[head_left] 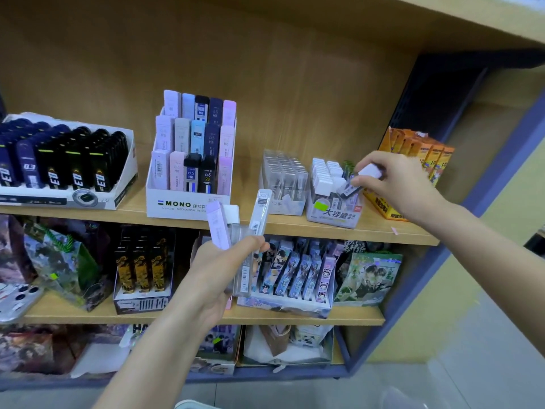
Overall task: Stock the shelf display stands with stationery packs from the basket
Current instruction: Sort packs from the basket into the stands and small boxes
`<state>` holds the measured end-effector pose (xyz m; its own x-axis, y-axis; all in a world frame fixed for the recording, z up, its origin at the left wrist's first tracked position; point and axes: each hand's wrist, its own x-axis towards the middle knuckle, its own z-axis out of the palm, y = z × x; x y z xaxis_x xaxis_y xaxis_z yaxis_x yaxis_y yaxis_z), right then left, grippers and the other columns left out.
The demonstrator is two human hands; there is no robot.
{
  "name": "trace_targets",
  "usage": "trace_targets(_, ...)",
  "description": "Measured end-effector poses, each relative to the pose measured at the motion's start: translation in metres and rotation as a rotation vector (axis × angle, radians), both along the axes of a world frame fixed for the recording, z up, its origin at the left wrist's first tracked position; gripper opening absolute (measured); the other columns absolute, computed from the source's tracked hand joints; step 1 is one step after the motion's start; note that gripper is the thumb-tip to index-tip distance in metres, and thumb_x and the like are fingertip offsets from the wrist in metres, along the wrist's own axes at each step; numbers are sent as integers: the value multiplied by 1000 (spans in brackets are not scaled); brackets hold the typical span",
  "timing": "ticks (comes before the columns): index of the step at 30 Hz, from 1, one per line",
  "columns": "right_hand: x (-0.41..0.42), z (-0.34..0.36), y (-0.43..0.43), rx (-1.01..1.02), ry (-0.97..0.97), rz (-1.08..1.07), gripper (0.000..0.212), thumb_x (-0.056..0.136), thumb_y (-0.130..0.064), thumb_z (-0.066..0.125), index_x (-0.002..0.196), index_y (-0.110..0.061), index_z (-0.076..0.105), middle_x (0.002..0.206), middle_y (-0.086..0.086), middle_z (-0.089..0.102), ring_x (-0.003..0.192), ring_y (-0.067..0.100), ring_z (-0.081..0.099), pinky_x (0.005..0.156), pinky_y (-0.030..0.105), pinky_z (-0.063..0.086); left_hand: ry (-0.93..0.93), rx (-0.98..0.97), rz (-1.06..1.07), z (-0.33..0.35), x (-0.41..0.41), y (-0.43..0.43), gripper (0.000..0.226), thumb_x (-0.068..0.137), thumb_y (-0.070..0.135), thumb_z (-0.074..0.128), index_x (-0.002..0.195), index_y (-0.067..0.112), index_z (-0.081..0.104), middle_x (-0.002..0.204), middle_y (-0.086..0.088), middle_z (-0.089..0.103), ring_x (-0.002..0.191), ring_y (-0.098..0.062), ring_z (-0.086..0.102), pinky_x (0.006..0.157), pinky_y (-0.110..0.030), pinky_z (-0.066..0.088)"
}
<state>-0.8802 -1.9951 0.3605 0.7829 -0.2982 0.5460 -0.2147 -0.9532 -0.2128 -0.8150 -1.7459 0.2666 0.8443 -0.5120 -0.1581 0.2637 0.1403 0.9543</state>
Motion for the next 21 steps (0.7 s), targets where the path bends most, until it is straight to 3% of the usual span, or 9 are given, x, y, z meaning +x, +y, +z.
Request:
trace_targets(4,13,-10,-8,7,192,18,28,95,-22,55,121,-14,50,80,2,55,65,20,50,61,34,37,27,25,-22,1,1,-5,8,68,28,78,61,27,76,95,-3,70,69,-15,51,81,-38,38)
trace_targets(7,21,-13,-11,-1,216,53,24,93,-23,58,113,-12,54,90,5,54,68,16,47,62,29,37,19,23,-12,-1,2,-5,8,73,22,76,66,19,76,91,-3,70,67,-15,52,71,-33,42)
trace_targets(10,25,-17,-12,-59,207,100,25,91,-17,60,116,-12,63,102,1,45,81,13,47,79,23,37,-3,8,-28,0,-2,-3,18,75,21,76,60,32,75,93,-1,71,69,-14,52,75,-35,40)
trace_targets(13,26,-23,-11,-66,167,75,34,90,-9,62,123,-11,59,100,-1,42,73,9,47,84,34,47,-22,11,-55,4,-5,-3,7,56,37,77,62,34,75,87,1,70,69,-16,50,75,-38,37)
trace_targets(16,23,-29,1,-78,31,54,27,93,-10,57,120,-10,57,100,-3,41,70,9,45,79,35,49,-25,45,-56,2,-3,-3,20,49,40,75,64,26,76,68,4,66,62,-16,50,71,-37,35)
trace_targets(19,15,-31,38,146,-77,102,22,98,-26,47,102,-11,62,91,1,59,70,10,54,72,29,48,-32,79,-72,1,-3,-2,17,56,38,74,66,25,76,73,1,67,65,-16,51,74,-37,39)
trace_targets(21,11,-32,68,415,94,164,32,97,-41,43,94,-16,63,86,-3,65,61,2,58,61,21,48,-45,104,-86,-1,-4,-2,12,65,33,79,67,21,76,79,-1,69,64,-15,53,72,-35,42)
